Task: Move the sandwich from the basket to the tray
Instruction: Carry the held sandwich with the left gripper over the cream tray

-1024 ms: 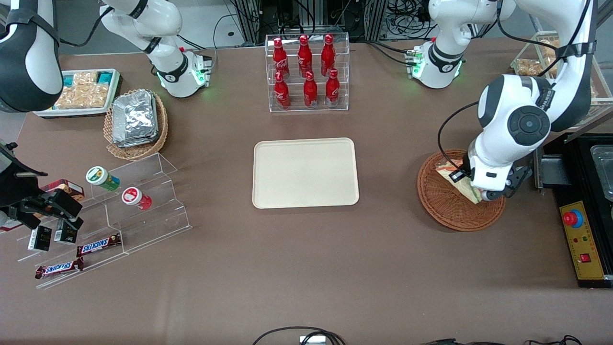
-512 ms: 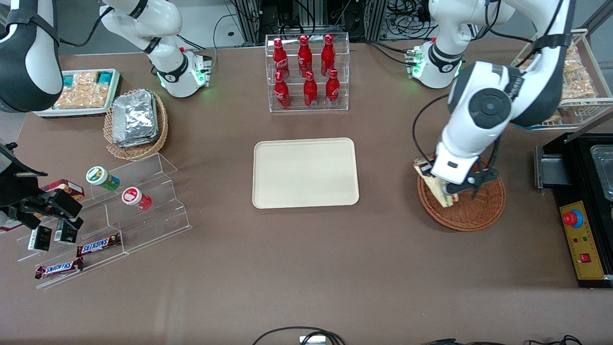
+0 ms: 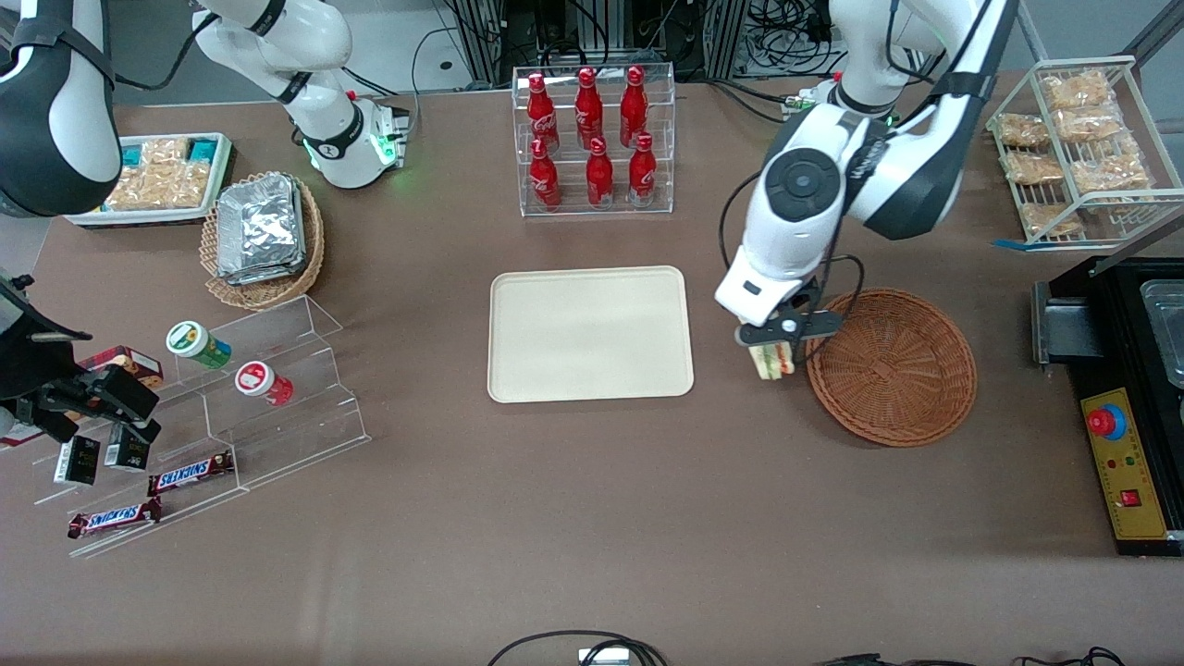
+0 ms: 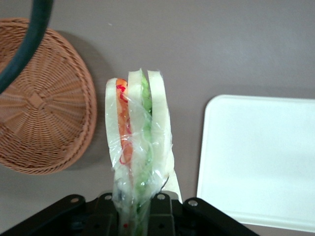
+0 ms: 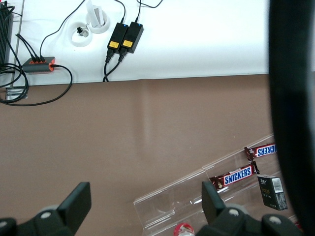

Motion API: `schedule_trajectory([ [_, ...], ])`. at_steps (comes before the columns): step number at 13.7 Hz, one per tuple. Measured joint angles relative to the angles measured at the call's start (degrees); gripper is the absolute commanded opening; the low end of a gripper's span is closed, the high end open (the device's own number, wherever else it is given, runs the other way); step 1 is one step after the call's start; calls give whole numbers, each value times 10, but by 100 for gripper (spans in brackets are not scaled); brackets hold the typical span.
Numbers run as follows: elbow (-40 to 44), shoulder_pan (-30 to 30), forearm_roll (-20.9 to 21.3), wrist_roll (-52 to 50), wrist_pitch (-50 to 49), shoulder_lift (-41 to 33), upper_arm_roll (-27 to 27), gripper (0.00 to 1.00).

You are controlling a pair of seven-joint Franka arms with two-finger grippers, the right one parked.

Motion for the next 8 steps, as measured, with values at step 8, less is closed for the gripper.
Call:
schedule_trajectory([
  [8, 60, -112, 1, -1, 6, 108, 0, 14],
])
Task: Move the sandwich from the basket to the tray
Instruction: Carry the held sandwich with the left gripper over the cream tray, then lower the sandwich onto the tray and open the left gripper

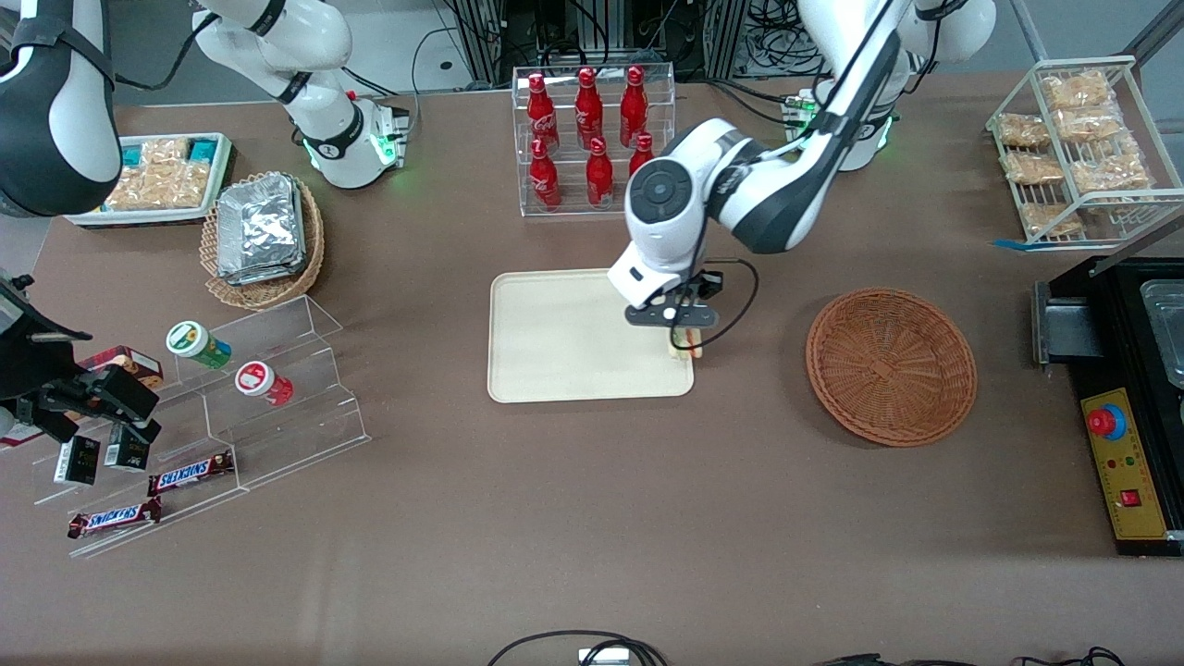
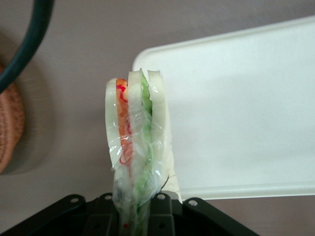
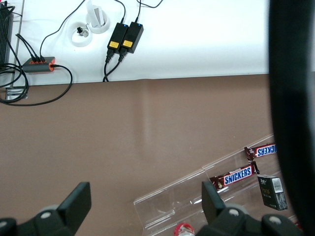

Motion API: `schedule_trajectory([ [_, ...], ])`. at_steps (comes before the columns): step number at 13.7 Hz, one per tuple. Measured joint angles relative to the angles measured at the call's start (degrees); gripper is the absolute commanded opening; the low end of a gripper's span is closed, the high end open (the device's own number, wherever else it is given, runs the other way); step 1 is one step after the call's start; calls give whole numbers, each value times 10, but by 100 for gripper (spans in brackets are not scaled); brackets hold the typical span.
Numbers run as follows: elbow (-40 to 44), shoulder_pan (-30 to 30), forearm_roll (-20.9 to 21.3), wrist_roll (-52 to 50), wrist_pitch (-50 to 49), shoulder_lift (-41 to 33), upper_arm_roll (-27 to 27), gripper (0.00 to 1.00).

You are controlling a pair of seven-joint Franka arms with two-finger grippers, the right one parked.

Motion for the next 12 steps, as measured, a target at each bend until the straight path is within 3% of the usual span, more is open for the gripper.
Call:
schedule_trajectory([
  [4, 7, -32, 1, -21, 43, 47, 1, 14],
  [9, 8, -56, 44, -72, 72, 92, 1, 14],
  [12, 9, -63, 46, -77, 84, 114, 1, 14],
])
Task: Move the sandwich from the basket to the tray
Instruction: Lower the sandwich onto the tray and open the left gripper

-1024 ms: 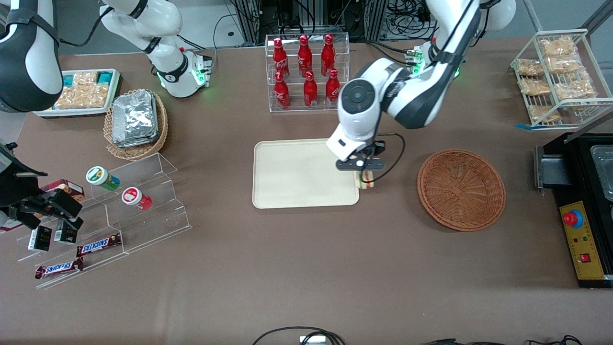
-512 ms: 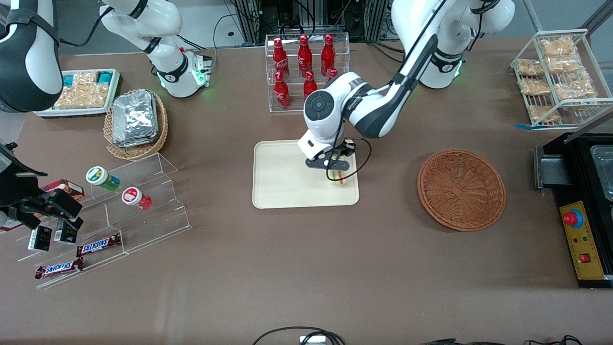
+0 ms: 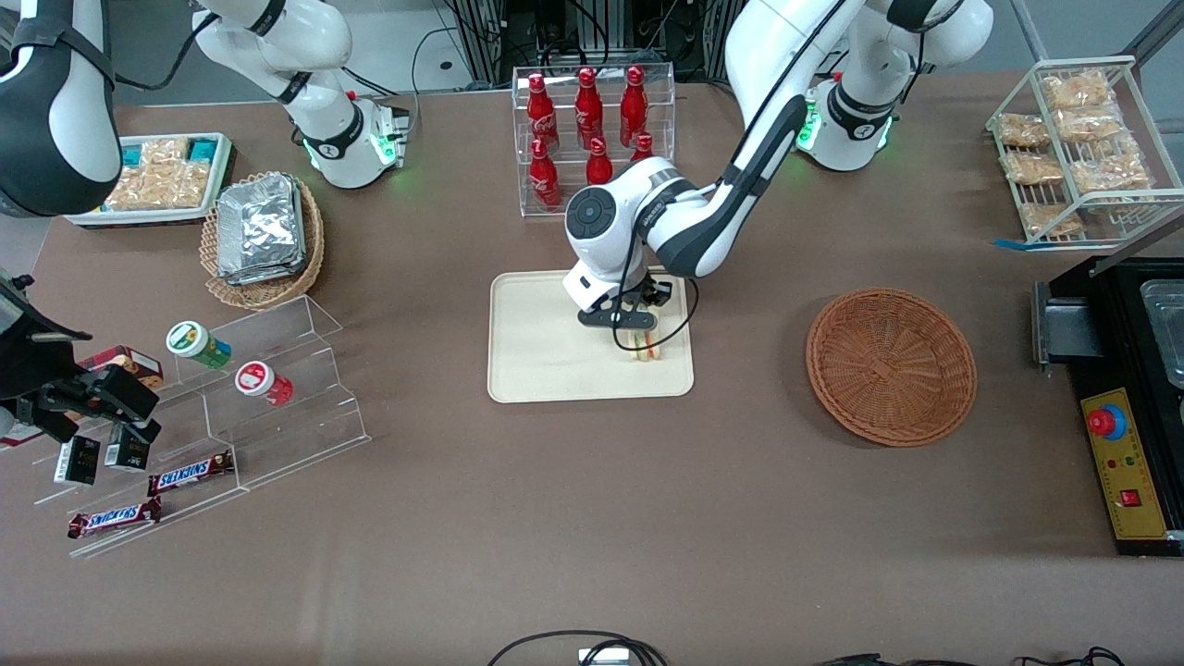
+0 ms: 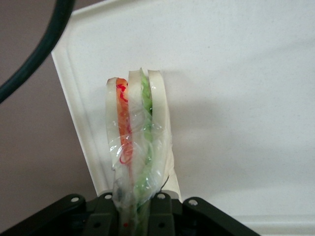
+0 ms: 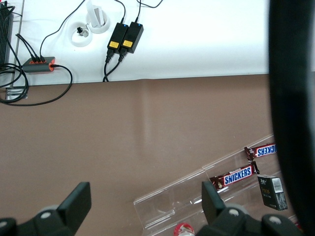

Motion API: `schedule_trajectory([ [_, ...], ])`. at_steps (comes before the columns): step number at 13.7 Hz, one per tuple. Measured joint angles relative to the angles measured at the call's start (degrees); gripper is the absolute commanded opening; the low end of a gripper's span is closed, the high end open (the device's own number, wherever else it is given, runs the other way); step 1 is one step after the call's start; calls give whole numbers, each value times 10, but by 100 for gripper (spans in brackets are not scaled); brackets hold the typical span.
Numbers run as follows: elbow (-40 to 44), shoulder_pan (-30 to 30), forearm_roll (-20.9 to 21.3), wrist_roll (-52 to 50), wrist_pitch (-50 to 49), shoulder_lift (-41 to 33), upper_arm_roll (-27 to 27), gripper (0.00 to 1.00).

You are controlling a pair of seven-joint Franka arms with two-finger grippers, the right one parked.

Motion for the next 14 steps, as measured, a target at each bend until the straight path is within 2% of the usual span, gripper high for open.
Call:
schedule_trajectory([
  [1, 0, -1, 0, 0, 1, 5, 0, 14],
  [2, 0, -3, 0, 0, 1, 8, 0, 20],
  [3, 0, -5, 1, 0, 1, 9, 0, 32],
  [4, 0, -7, 1, 0, 1, 10, 0, 60],
  [5, 0, -7, 1, -1, 1, 10, 0, 94],
  [6, 1, -7, 1, -4, 1, 10, 0, 100],
  [11, 18, -7, 1, -57, -1, 6, 6, 100],
  [14, 51, 10, 1, -65, -38, -13, 20, 100],
])
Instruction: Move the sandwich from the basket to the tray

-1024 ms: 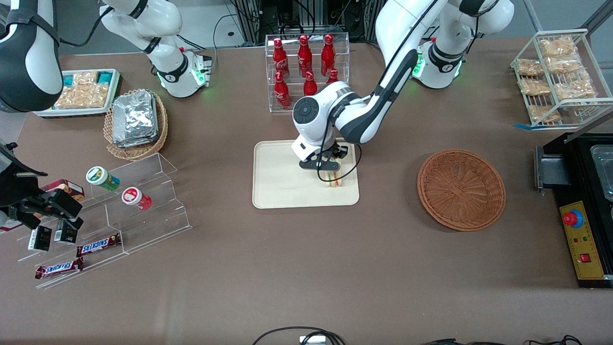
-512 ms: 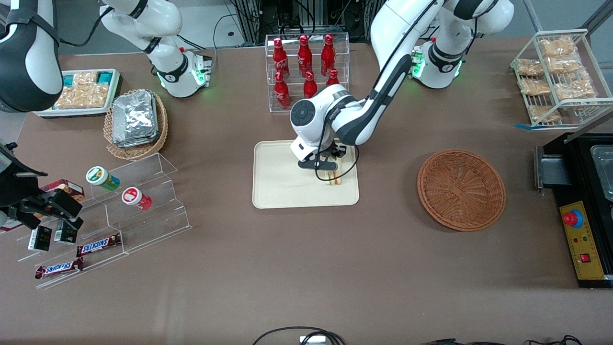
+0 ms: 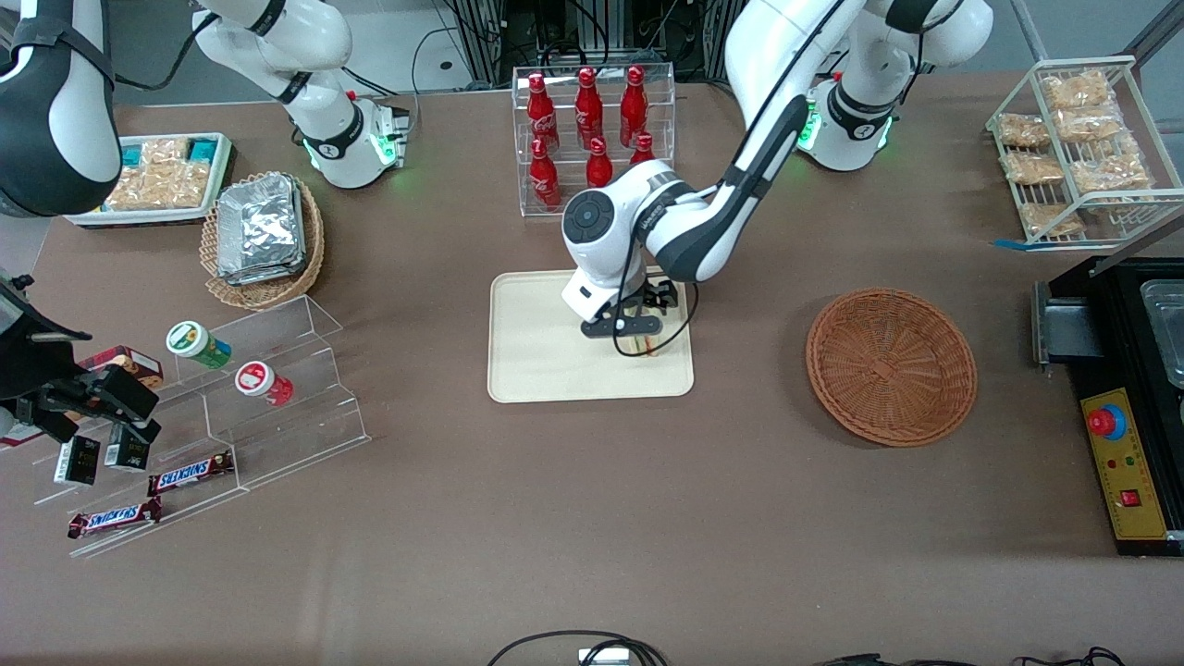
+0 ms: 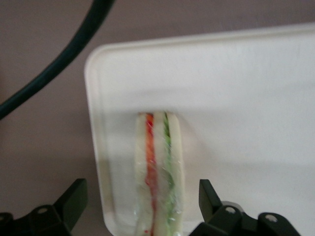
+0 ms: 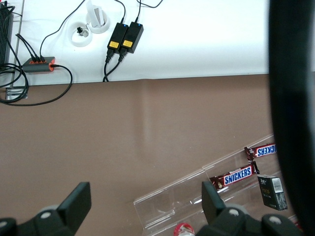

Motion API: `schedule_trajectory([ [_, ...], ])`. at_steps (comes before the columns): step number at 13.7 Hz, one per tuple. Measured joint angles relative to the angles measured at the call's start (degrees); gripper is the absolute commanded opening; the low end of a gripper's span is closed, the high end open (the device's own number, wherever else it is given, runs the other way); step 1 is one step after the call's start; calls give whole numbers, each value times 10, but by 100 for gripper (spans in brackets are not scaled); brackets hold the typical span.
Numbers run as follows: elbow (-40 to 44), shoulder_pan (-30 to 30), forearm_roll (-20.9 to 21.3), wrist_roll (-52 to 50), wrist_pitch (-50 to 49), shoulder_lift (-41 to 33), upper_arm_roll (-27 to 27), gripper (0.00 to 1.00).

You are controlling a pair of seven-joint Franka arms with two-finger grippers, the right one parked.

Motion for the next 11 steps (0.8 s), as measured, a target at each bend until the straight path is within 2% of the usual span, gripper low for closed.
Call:
schedule_trajectory([
  [5, 71, 103, 0, -15, -92, -45, 7, 100],
  [9, 82, 188, 0, -14, -112, -71, 7, 100],
  [11, 84, 221, 0, 22, -134, -82, 7, 100],
])
